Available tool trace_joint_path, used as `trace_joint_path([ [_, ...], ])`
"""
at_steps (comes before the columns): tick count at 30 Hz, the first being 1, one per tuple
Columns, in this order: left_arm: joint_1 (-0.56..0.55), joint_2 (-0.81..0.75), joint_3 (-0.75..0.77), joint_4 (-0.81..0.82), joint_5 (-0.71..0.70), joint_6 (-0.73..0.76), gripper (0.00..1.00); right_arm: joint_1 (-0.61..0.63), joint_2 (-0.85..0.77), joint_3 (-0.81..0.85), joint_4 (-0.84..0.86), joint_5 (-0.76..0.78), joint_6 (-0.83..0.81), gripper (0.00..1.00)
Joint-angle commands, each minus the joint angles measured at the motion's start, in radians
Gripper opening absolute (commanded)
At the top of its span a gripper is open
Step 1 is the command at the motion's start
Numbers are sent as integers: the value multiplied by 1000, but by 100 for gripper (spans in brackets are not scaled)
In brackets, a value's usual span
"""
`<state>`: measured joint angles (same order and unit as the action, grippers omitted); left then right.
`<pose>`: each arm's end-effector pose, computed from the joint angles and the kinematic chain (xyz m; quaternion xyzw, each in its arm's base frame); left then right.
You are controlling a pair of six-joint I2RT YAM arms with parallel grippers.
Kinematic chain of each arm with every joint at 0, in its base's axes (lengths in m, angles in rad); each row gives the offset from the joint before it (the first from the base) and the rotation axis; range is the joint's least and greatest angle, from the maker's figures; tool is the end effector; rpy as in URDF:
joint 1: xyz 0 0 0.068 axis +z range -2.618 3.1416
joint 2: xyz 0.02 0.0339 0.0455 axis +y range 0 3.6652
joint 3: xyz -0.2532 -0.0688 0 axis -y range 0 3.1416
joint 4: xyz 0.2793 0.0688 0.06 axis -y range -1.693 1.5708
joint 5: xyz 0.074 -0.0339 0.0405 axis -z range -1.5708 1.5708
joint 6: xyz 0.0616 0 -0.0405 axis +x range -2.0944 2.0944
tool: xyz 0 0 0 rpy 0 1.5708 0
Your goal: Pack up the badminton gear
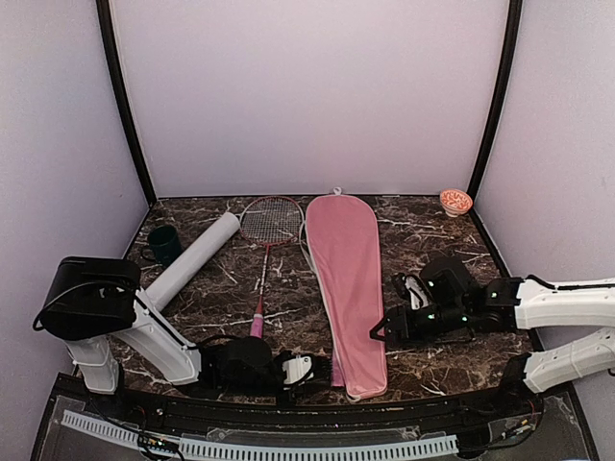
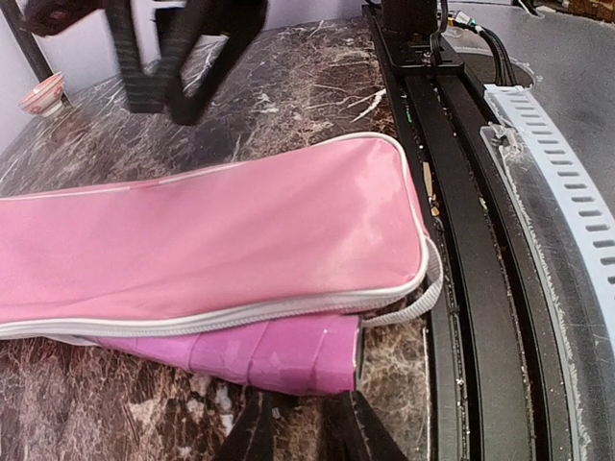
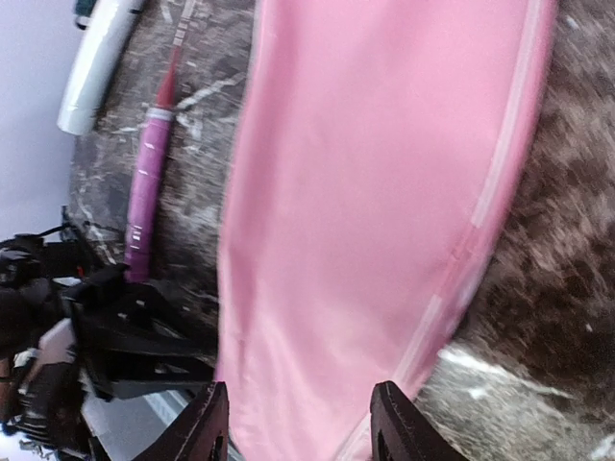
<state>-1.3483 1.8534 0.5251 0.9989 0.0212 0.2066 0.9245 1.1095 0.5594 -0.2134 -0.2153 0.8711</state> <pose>0.0747 -0.3360 0.0561 0.5750 0.5754 -0.3215 0.4847 0.1543 0.2264 0.1526 -0.0666 0.9129 0.3669 0.1661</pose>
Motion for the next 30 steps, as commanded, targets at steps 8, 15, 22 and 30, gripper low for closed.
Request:
trace_joint_path([
  [8,-14,36,48,-4,43,-21,32,-27,-10,-183,34,-62,41,47],
  [15,-16,93,94,17,-2,-20,25,-26,46,-238,204,-149,62,29],
  [22,-17,68,131,0,-9,-2,18,-24,94,-268,299,-180,75,16],
  [30,-17,51,181,-16,-20,28,18,-16,83,-268,298,-184,70,13],
])
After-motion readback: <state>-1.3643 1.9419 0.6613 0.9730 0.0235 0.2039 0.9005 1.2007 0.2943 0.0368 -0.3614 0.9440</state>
